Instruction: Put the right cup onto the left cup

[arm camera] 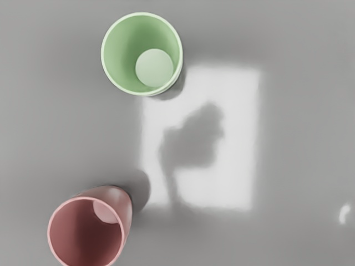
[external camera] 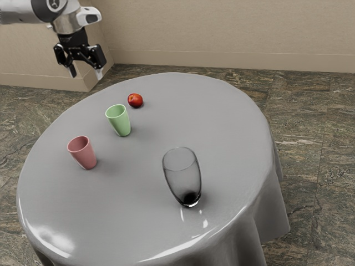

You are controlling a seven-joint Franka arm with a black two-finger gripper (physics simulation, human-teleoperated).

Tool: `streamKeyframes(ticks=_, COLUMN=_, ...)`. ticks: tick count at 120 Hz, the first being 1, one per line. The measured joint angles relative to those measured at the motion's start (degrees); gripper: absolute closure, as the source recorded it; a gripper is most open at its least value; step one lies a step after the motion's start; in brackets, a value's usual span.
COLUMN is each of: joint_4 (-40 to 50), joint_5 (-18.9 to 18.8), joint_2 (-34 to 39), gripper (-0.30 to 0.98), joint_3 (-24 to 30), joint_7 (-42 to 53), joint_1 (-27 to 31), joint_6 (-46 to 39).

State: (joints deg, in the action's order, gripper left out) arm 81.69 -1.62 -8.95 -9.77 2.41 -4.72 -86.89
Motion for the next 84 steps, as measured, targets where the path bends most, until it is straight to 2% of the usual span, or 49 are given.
streamKeyframes(ticks=84, joint_4=-4.9, joint_5=0.6, joint_2=-12.6, gripper=0.0, joint_3=-0.6, joint_7=0.5, joint_1=1.8, joint_6=-3.0)
